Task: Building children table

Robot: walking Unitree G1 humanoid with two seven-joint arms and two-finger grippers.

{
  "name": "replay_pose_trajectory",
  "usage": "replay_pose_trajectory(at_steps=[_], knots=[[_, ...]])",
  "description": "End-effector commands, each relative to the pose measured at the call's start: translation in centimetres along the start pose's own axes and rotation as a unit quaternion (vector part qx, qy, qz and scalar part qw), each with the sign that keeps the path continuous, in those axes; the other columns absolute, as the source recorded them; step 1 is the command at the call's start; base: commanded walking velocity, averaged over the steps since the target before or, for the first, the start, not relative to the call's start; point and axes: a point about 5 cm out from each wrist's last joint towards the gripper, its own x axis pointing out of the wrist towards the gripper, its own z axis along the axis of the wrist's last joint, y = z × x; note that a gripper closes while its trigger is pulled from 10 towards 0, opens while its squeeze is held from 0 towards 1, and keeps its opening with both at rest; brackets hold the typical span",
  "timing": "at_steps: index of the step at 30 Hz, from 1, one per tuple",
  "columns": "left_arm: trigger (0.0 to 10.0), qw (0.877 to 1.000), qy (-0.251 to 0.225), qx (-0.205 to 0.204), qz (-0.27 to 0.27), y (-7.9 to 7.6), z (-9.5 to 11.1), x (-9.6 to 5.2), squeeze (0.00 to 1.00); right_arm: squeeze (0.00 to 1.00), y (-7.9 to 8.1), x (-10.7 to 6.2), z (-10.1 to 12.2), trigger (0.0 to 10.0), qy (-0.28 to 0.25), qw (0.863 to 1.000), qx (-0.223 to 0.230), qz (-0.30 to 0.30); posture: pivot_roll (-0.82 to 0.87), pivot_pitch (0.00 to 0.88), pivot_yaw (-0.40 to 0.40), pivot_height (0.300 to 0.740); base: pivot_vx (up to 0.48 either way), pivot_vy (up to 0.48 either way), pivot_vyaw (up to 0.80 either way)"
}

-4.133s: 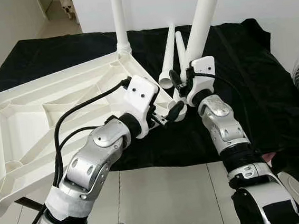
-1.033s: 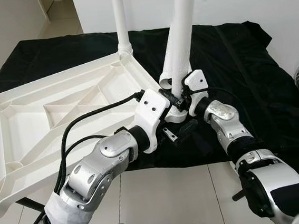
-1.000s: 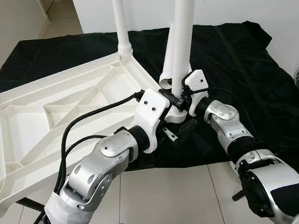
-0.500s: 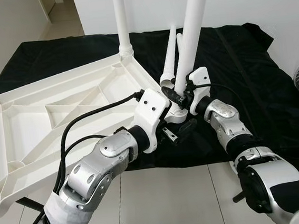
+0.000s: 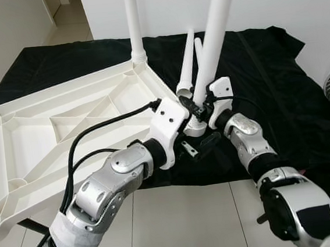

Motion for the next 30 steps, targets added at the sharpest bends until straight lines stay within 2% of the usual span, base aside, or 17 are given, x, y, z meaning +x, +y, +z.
replay_pose_trajectory(at_steps=[1, 3, 8, 14, 18, 30], knots=[[10.0, 0.999, -0.002, 0.005, -0.045, -0.6, 0.3, 0.0, 0.00, 0.00, 0.4, -1.4, -2.8, 10.0, 0.052, 0.998, 0.032, -0.009, -0.05, 0.097, 0.053, 0.740, 0.000, 0.000, 0.00], [10.0, 0.999, -0.003, 0.006, -0.046, -0.5, 0.4, 0.0, 0.00, 0.00, 0.8, -1.5, -2.7, 10.0, 0.034, 0.998, 0.043, -0.016, -0.05, 0.097, 0.053, 0.740, 0.000, 0.000, 0.00], [10.0, 0.999, -0.004, 0.006, -0.046, -0.5, 0.4, 0.1, 0.00, 0.00, 1.1, -1.6, -2.9, 10.0, 0.032, 0.998, 0.043, -0.019, -0.05, 0.097, 0.053, 0.740, 0.000, 0.000, 0.00], [10.0, 0.999, -0.003, 0.007, -0.044, -0.4, 0.5, 0.1, 0.00, 0.00, 1.2, -1.7, -3.5, 10.0, 0.058, 0.997, 0.042, -0.019, -0.05, 0.100, 0.055, 0.740, 0.000, 0.000, 0.00], [10.0, 0.999, -0.003, 0.007, -0.042, -0.3, 0.6, 0.1, 0.00, 0.00, 1.2, -0.9, -3.4, 10.0, 0.100, 0.995, 0.006, 0.008, -0.05, 0.101, 0.053, 0.740, 0.000, 0.000, 0.00], [10.0, 0.999, -0.004, 0.008, -0.040, -0.3, 0.6, 0.1, 0.00, 0.00, 1.2, -0.4, -2.9, 10.0, 0.100, 0.995, -0.003, 0.015, -0.05, 0.101, 0.053, 0.740, 0.000, 0.000, 0.00]])
